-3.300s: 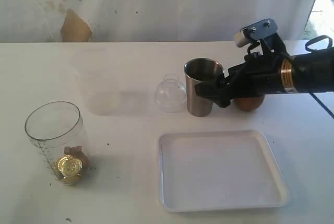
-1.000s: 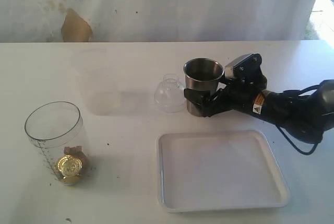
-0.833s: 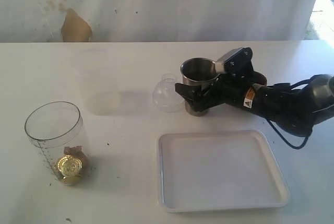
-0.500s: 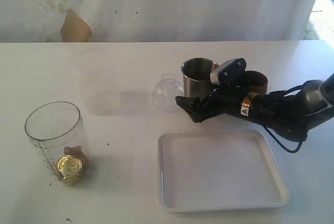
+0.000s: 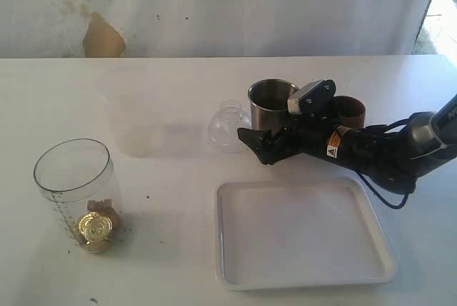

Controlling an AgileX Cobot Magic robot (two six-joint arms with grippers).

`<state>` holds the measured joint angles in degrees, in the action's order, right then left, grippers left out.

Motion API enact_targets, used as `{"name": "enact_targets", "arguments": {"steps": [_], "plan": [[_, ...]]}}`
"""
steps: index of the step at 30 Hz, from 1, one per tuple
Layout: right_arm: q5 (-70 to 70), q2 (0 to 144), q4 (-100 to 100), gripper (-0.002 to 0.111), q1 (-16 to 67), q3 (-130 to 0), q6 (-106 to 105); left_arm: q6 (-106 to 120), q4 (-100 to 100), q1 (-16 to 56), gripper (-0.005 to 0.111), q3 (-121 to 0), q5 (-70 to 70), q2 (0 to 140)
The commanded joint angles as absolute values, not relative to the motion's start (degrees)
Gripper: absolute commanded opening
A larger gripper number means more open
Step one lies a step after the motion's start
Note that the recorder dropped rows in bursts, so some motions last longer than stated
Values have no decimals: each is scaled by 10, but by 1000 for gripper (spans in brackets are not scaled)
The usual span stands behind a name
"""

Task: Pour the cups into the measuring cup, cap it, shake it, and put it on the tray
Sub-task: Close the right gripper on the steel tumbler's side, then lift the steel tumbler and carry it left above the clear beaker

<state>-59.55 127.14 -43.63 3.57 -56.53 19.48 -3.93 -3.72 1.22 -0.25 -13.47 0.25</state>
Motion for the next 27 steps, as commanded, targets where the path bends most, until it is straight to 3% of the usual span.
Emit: {"name": "enact_targets", "arguments": {"steps": [1,27], "plan": [[-604,1271,-432,105,36,-567,197,-41,-38,13,0,0,-134,0],[-610,1271,-405,105,36,-567,204,-41,-38,13,0,0,-134,0]]}}
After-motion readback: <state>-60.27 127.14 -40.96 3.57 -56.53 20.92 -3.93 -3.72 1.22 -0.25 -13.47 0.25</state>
